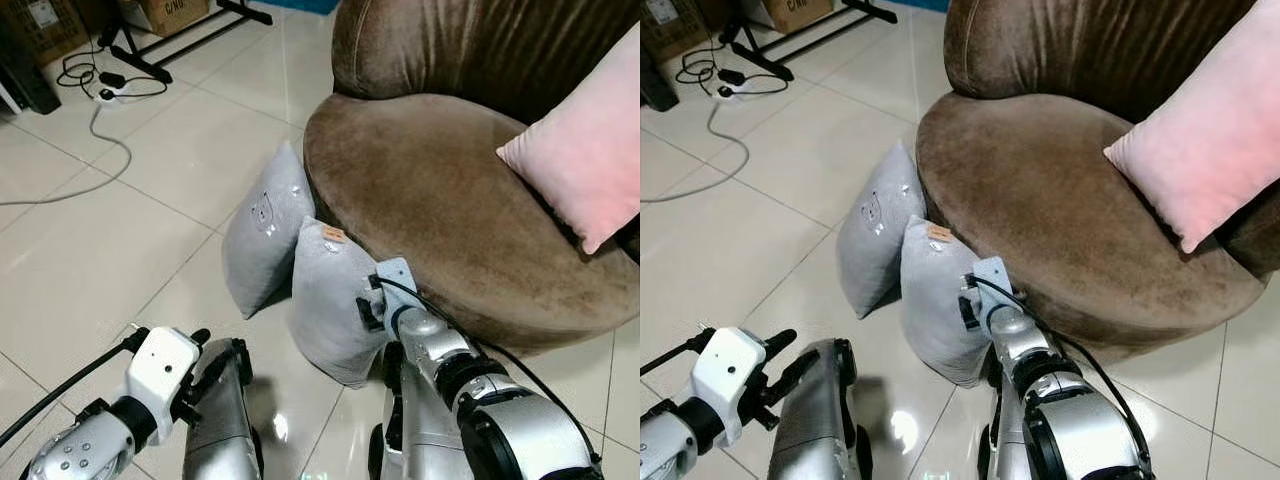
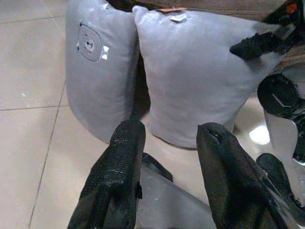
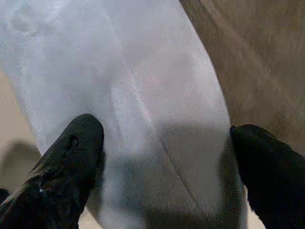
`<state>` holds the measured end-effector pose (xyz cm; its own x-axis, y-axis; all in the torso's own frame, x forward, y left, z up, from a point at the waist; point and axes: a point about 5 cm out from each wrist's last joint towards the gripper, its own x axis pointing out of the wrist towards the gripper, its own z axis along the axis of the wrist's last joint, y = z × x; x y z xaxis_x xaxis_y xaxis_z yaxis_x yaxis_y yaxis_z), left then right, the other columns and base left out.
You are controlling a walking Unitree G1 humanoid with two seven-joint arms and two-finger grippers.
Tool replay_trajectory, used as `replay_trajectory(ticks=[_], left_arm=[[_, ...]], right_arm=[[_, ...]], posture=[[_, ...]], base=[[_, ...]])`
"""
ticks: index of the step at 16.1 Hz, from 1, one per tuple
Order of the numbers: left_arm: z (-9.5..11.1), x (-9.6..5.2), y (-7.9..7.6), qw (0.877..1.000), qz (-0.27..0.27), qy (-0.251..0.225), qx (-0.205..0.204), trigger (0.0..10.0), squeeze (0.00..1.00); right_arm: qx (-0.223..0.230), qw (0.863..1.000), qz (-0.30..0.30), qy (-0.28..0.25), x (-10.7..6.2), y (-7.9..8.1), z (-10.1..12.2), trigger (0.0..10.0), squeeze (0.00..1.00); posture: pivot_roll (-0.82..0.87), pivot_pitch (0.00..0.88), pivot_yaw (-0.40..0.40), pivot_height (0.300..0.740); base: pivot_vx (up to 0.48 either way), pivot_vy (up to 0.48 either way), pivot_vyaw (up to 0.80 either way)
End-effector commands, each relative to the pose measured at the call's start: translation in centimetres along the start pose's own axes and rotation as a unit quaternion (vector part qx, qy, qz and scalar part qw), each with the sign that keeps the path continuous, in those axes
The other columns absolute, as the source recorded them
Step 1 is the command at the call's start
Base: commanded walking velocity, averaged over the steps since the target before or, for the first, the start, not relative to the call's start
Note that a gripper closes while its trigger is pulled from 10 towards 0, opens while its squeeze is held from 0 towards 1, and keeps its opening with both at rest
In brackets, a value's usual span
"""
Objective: Move the pillow to the sofa from floor
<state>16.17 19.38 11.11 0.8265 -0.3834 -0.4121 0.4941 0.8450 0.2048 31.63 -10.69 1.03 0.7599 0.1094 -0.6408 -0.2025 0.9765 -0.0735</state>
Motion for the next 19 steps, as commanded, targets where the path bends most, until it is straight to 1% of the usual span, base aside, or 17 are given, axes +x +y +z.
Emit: replay_trajectory(ticks=[1,2,3,7,8,10,19], left_arm=[[0.1,-0.3,-0.3,1.0,-0.011,0.004,-0.001,10.0,0.0],[-0.1,-0.4,-0.2,1.0,-0.007,0.01,0.002,10.0,0.0],[-0.4,-0.6,-0.1,1.0,-0.002,0.018,0.003,10.0,0.0],[-0.4,-0.6,-0.3,1.0,0.004,0.02,-0.003,10.0,0.0],[-0.5,-0.7,-0.6,1.0,0.002,0.021,-0.005,10.0,0.0],[-0.5,-0.7,-0.8,1.0,0.002,0.022,-0.006,10.0,0.0],[-0.6,-0.5,-1.0,1.0,0.005,0.022,-0.007,10.0,0.0]], right_arm=[[0.038,0.999,0.003,0.008,0.0,0.2,-0.3,3.8,0.0],[0.073,0.997,0.007,0.0,0.0,0.3,-0.1,2.4,0.0],[0.096,0.995,0.013,-0.004,0.0,0.4,0.1,0.0,0.0],[0.1,0.995,0.019,-0.007,0.0,0.6,0.2,0.0,0.0],[0.099,0.995,0.026,-0.006,0.0,0.9,0.2,0.0,0.0],[0.085,0.996,0.034,-0.001,0.0,1.2,0.0,0.0,0.0],[0.079,0.996,0.041,0.006,0.0,1.4,-0.4,0.0,0.0]], posture=[[0.2,0.182,-0.02,0.522],[0.2,0.179,-0.019,0.522],[0.2,0.172,-0.02,0.522],[0.21,0.163,-0.018,0.522],[0.21,0.157,-0.019,0.522],[0.21,0.155,-0.021,0.522],[0.22,0.143,-0.02,0.522]], base=[[0.0,0.0,0.0],[0.0,0.0,0.0],[0.0,0.0,0.0],[0.0,0.0,0.0],[0.0,0.0,0.0],[0.0,0.0,0.0],[0.0,0.0,0.0]])
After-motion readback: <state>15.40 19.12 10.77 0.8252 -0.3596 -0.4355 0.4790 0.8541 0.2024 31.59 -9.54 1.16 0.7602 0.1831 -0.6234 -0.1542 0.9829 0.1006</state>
